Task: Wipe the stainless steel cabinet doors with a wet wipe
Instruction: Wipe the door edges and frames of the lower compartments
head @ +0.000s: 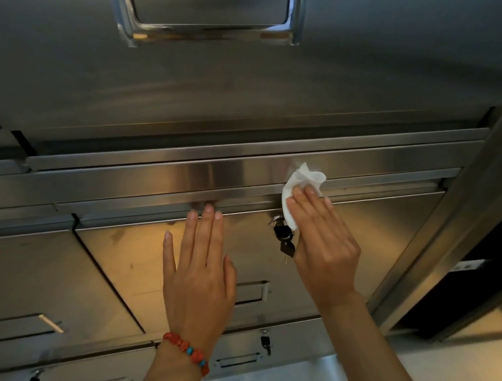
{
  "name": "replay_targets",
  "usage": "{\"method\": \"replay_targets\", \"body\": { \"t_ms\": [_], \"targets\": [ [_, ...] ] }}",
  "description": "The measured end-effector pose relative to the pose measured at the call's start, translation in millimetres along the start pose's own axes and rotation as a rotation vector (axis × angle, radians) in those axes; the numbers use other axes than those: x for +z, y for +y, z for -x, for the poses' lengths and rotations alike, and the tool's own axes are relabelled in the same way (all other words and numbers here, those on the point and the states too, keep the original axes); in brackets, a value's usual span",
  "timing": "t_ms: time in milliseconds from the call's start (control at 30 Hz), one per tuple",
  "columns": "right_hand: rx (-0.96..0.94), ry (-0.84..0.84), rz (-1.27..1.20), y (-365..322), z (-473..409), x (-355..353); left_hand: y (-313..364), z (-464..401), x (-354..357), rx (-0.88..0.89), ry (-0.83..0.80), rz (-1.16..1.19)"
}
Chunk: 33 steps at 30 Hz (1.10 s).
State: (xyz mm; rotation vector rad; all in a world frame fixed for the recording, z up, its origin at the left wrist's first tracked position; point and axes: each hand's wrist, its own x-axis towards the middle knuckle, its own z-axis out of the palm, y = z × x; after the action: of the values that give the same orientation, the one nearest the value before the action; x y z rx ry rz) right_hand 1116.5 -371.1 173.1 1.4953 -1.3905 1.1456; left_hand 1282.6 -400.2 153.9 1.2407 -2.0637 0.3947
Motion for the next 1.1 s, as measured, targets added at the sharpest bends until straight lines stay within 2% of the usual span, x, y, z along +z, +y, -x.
{"method": "replay_targets", "body": {
  "t_ms": [233, 400, 633, 867, 1033, 1100],
  "targets": [
    [0.103, 0.053, 0.038, 8, 3, -1, -2, 0, 1, 0.01, -0.004, 0.0],
    [-0.023, -0.008, 0.018, 11, 2, -1, 2, 0, 3, -0.011, 0.021, 0.02],
    [0.059, 0.052, 0.044, 21, 4, -3, 0, 0, 5, -0.004, 0.03, 0.027],
    [-0.056, 0.007, 0.021, 22, 3, -2, 2, 0, 4, -0.014, 0.044, 0.04],
    [0.079, 0.067, 0.026, 16, 5, 0, 0, 0, 4, -0.009, 0.036, 0.036],
    [0.069, 0.066, -0.009, 6, 5, 4, 0, 0, 4, -0.008, 0.034, 0.038]
  ]
}}
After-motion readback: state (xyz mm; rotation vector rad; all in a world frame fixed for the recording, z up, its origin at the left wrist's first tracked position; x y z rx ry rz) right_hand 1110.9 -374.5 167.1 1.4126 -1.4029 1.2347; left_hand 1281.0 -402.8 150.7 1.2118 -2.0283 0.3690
